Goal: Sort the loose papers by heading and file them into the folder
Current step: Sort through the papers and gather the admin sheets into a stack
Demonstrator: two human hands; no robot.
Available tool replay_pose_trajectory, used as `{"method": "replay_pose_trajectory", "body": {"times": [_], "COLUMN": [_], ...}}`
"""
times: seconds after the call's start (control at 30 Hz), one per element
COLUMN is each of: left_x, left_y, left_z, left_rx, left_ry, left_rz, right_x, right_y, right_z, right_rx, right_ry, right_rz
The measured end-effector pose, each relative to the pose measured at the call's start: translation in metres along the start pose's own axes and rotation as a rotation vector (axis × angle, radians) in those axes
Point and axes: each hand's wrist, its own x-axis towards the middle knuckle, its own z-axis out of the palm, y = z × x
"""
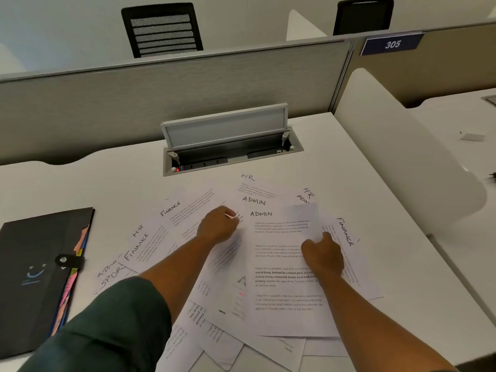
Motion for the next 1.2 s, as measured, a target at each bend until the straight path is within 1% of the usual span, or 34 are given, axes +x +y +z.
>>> {"method": "replay_pose_trajectory", "body": {"times": [0.1, 0.17, 0.33, 0.47, 0.63, 0.73, 0.83, 0.93, 1.03, 1.1, 1.2], "left_x": [0.015, 0.026, 0.055, 0.072, 0.081, 0.084, 0.087, 0.087, 0.082, 0.079, 0.070], "left_y": [0.013, 0.019, 0.023, 0.028, 0.036, 0.037, 0.034, 0.030, 0.028, 0.030, 0.038], "left_z": [0.006, 0.011, 0.016, 0.015, 0.013, 0.010, 0.008, 0.003, -0.005, -0.012, -0.023], "left_rx": [-0.047, -0.043, 0.116, 0.247, 0.415, 0.453, 0.402, 0.305, 0.162, 0.067, -0.021], "left_ry": [0.038, 0.037, -0.071, -0.107, -0.109, -0.097, -0.064, -0.076, -0.070, -0.044, -0.019], "left_rz": [0.063, 0.097, 0.167, 0.199, 0.276, 0.279, 0.278, 0.237, 0.195, 0.213, 0.240], "right_x": [0.001, 0.003, 0.005, 0.008, 0.012, 0.014, 0.014, 0.015, 0.016, 0.016, 0.015], "right_y": [-0.001, -0.002, 0.000, 0.006, 0.006, 0.004, 0.004, 0.001, -0.002, -0.004, -0.007], "right_z": [0.001, 0.004, 0.009, 0.016, 0.022, 0.025, 0.025, 0.022, 0.019, 0.017, 0.013], "right_rx": [-0.017, -0.012, -0.082, -0.183, -0.202, -0.201, -0.188, -0.153, -0.089, -0.009, 0.185], "right_ry": [0.041, 0.068, 0.124, 0.145, 0.172, 0.196, 0.205, 0.198, 0.195, 0.188, 0.136], "right_rz": [-0.037, -0.062, -0.153, -0.249, -0.239, -0.227, -0.211, -0.196, -0.180, -0.173, -0.164]}}
